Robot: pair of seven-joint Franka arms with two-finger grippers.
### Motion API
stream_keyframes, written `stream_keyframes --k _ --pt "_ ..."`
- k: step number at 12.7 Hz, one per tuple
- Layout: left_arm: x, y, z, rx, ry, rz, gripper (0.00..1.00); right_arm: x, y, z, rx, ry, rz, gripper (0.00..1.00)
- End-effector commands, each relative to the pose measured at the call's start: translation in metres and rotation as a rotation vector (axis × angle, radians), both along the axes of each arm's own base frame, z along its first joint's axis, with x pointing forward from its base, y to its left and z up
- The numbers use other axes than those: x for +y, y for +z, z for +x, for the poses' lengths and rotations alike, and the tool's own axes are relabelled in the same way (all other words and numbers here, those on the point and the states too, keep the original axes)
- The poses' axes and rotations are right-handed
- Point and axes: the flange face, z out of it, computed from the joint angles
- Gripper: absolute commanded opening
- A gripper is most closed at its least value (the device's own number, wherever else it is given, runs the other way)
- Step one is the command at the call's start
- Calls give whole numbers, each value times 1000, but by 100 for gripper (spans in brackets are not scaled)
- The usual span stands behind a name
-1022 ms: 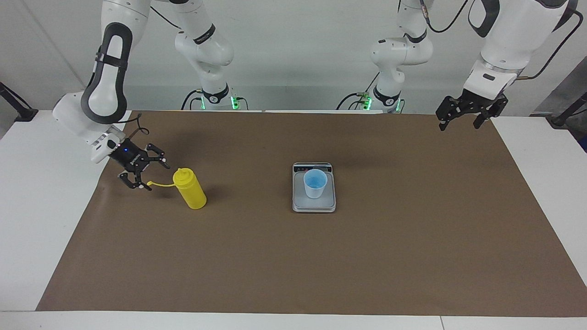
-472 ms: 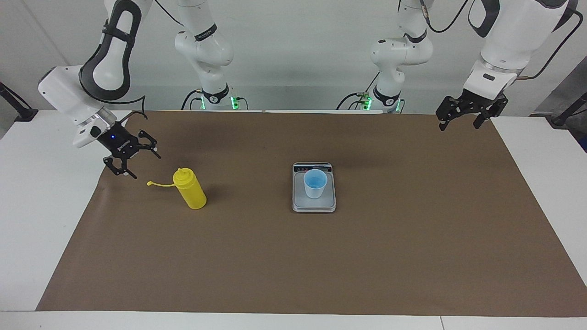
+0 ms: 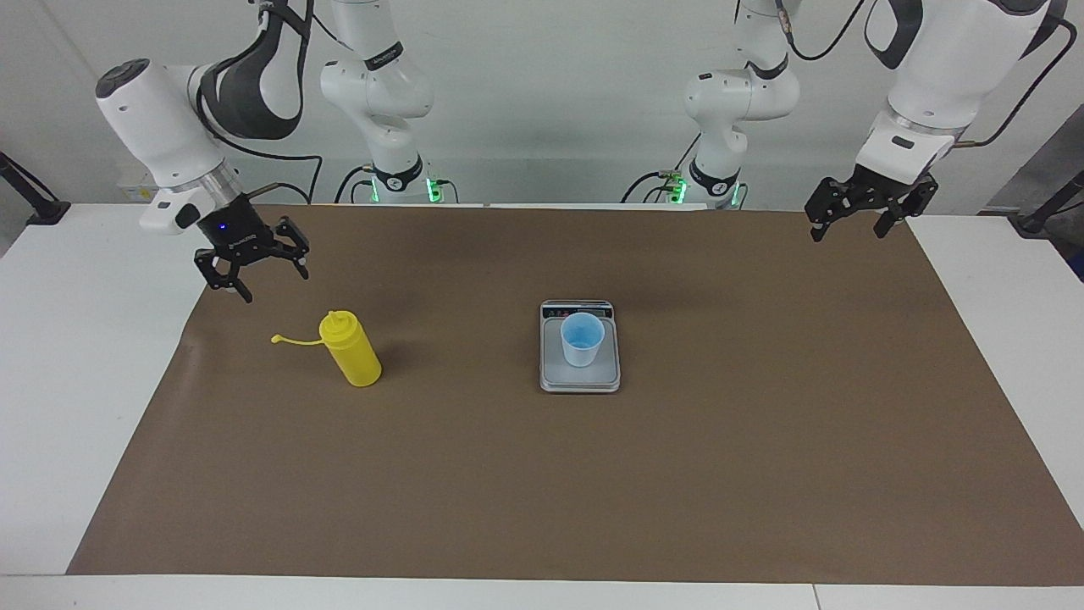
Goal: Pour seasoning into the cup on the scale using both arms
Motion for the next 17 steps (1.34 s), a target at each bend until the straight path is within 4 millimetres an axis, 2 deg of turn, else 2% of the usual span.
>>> stream_keyframes --k 1,4,7,9,11,14,17 --pt "4 1 -9 3 8 -12 100 14 19 8 38 -152 -52 100" --pt "4 1 -9 3 8 -12 100 41 49 20 100 -312 -130 100" --pt "4 1 -9 3 8 -12 100 51 76 33 131 -393 -134 100" --pt "3 1 -9 3 7 -12 100 49 93 40 135 -468 -154 100" --pt "4 1 -9 3 8 -12 100 51 108 40 155 -476 -155 100" --pt "3 1 -9 3 8 -12 100 62 108 37 180 -461 -146 100" --pt "4 1 -9 3 8 -12 100 63 105 37 183 -473 -143 100"
